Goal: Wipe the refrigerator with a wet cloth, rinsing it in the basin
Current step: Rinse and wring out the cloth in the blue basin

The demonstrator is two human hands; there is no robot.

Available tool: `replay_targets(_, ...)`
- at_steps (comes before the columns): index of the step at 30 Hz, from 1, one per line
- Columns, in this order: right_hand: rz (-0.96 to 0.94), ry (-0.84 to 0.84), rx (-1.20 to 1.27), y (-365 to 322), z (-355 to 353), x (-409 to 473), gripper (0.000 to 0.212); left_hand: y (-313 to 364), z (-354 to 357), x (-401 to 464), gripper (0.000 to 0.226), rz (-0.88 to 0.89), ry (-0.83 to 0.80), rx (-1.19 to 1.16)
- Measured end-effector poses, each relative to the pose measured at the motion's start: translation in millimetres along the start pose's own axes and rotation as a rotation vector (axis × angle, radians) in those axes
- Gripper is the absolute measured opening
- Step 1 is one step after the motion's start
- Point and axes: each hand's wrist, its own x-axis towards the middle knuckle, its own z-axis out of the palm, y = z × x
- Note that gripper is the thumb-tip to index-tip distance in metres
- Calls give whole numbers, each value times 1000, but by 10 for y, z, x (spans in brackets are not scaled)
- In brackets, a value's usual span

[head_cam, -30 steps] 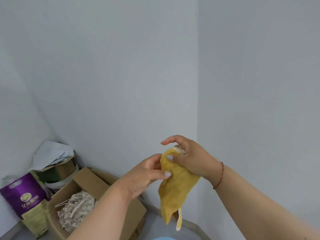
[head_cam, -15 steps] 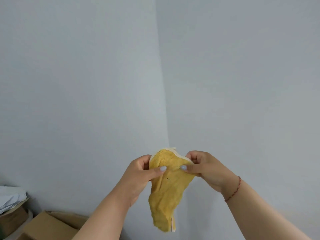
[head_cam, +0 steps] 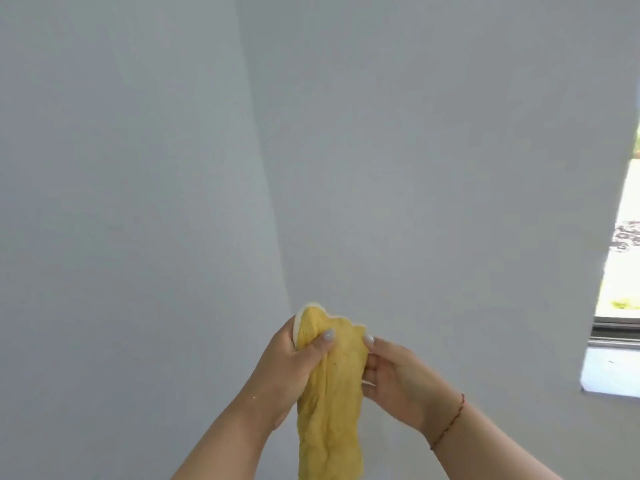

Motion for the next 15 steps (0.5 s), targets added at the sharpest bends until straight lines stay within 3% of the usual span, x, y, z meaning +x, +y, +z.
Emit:
replay_targets(3,40,46,-14,256,53,-250,55,-44,73,-42,45,-25,-64,-63)
replay_targets(9,-107,295,44,241,-217,-720,43,-110,351,-139,43,-43,-224,-98)
replay_targets(15,-182,465,-10,118,-378,-1070,40,-96,685,-147,45,-38,-279,-90)
